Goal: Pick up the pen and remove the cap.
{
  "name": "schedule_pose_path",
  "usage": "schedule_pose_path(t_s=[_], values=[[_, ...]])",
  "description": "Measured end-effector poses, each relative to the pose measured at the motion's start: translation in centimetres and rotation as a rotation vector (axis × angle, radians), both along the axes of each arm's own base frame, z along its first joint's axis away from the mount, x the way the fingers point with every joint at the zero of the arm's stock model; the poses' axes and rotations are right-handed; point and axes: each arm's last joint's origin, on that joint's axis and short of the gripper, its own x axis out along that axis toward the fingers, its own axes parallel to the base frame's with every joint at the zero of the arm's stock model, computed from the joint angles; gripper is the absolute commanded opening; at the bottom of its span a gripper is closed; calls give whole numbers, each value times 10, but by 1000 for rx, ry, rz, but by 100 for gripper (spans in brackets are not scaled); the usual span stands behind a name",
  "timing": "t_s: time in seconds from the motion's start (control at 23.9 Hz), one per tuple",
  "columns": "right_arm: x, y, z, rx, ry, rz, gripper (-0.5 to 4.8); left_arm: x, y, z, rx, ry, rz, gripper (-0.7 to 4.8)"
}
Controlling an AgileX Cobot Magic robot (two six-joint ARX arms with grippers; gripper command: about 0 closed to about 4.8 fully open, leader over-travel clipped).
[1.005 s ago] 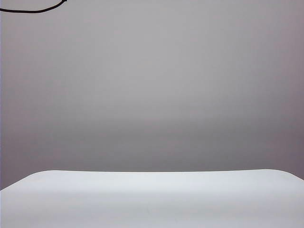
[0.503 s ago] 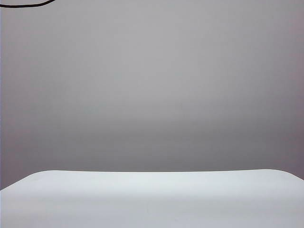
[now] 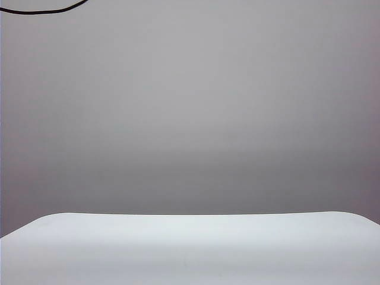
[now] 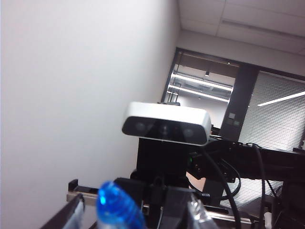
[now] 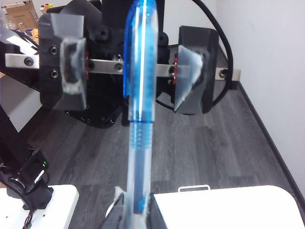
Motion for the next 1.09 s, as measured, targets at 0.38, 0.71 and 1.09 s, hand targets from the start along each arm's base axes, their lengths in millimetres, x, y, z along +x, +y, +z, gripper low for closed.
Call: schedule_pose_path(t_s=[0.38,0.71,1.09], values=[[0,-1,-3,-8,13,-2,7,1,1,0,-6,-3,9,18],[1,0,-3,-21,6,-39,7,2,1,0,-28,21,25,16],[15,10,-25,-61,27,-30,0,6,2,-6,-57,65,40,16]])
